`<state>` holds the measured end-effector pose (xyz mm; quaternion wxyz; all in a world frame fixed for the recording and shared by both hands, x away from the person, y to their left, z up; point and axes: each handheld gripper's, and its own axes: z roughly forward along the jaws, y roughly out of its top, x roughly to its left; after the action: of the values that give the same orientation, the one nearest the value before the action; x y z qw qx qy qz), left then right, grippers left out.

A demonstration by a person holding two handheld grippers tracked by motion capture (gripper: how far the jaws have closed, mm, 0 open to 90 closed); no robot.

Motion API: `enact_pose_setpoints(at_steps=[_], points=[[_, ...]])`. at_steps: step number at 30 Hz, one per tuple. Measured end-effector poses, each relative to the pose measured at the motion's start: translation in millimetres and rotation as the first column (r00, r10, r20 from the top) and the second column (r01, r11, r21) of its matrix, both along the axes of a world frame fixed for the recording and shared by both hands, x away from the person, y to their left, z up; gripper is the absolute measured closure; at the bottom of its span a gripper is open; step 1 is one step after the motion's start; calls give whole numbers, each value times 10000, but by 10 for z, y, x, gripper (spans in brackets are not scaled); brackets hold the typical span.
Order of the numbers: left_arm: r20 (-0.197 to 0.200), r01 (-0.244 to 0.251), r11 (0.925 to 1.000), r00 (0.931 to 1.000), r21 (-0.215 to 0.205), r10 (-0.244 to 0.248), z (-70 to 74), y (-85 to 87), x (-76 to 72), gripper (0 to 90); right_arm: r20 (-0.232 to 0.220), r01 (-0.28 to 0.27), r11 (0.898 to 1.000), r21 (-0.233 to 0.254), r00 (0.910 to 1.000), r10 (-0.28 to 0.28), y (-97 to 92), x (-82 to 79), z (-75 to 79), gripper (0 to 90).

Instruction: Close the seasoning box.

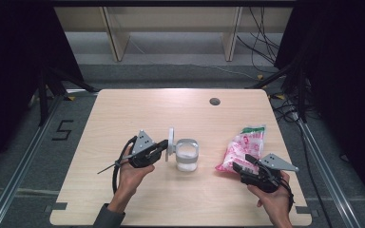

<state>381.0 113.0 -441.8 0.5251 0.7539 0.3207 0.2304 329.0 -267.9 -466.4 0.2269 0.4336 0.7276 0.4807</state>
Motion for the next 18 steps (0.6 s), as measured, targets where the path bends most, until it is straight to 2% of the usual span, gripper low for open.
enact_pose_setpoints(at_steps=[2, 6, 7, 9, 10, 16, 17, 18], points=[[-41, -1, 10000, 10000, -64, 0, -1, -7, -3, 883, -116, 102, 9999, 95, 9999, -101, 6, -10, 2, 386], [22, 7, 10000, 10000, -92, -7, 2, -26, -10, 884, -22, -118, 9998, 165, 9999, 118, -2, -16, 9, 387], [73, -14, 10000, 10000, 82, 13, 13, -21, -12, 883, -10, -108, 9998, 163, 9999, 108, -2, -16, 8, 387], [89, 13, 10000, 10000, 7, -13, 22, -38, -19, 884, -5, -84, 9999, 142, 10000, 84, -5, -19, 7, 387], [110, 24, 10000, 9999, 54, -25, 28, -41, -21, 883, -297, 26, 9994, 357, 9996, -16, 13, -39, 11, 387], [99, 154, 9999, 9998, -22, -154, 35, -83, -40, 879, -403, 6, 9995, 321, 9992, 7, 11, -51, 19, 387], [146, 217, 9998, 9997, -38, -216, 38, -87, -40, 877, -248, -98, 9997, 227, 9996, 104, 0, -39, 15, 387], [107, 226, 9997, 9997, -100, -225, 38, -92, -43, 875, -381, -17, 9996, 298, 9993, 29, 7, -52, 18, 388]])
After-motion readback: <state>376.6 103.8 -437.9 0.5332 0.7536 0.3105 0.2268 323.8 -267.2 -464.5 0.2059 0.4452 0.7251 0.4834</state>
